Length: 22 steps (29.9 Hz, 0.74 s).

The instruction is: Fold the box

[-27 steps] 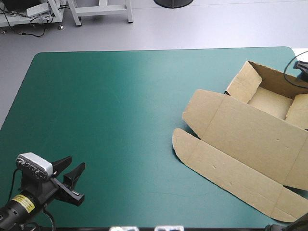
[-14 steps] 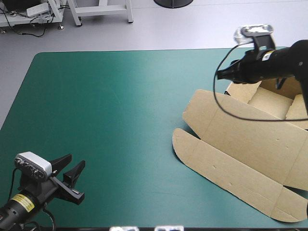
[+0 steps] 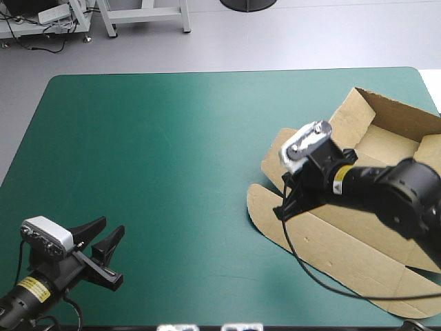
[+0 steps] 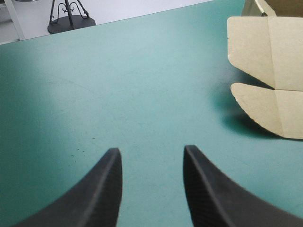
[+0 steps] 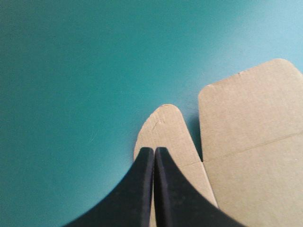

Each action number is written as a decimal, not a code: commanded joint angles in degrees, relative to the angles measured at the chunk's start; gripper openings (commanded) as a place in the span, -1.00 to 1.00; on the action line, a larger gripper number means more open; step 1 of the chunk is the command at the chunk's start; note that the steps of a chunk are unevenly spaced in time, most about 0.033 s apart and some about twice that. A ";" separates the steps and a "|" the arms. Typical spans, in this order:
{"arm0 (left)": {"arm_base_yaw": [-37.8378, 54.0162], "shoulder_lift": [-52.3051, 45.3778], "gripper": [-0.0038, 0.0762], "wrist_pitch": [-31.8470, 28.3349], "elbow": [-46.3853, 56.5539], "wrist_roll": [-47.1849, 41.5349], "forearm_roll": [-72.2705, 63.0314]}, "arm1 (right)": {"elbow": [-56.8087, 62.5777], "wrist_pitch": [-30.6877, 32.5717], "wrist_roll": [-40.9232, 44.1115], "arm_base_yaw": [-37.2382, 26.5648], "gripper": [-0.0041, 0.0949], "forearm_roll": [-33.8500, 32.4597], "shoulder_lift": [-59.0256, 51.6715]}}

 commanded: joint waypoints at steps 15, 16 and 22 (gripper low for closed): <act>-0.31 0.21 -0.92 -5.93 3.96 12.43 -13.55 | 46.64 -33.47 0.76 1.65 -0.93 -0.05 -25.83; -0.31 0.10 -0.92 -6.50 4.48 13.41 -14.26 | 47.27 -34.11 0.76 1.65 -0.93 -0.05 -26.41; -0.31 -1.84 -0.92 -9.74 7.22 14.72 -15.89 | 46.60 -36.33 0.37 1.65 -0.93 -0.48 -27.02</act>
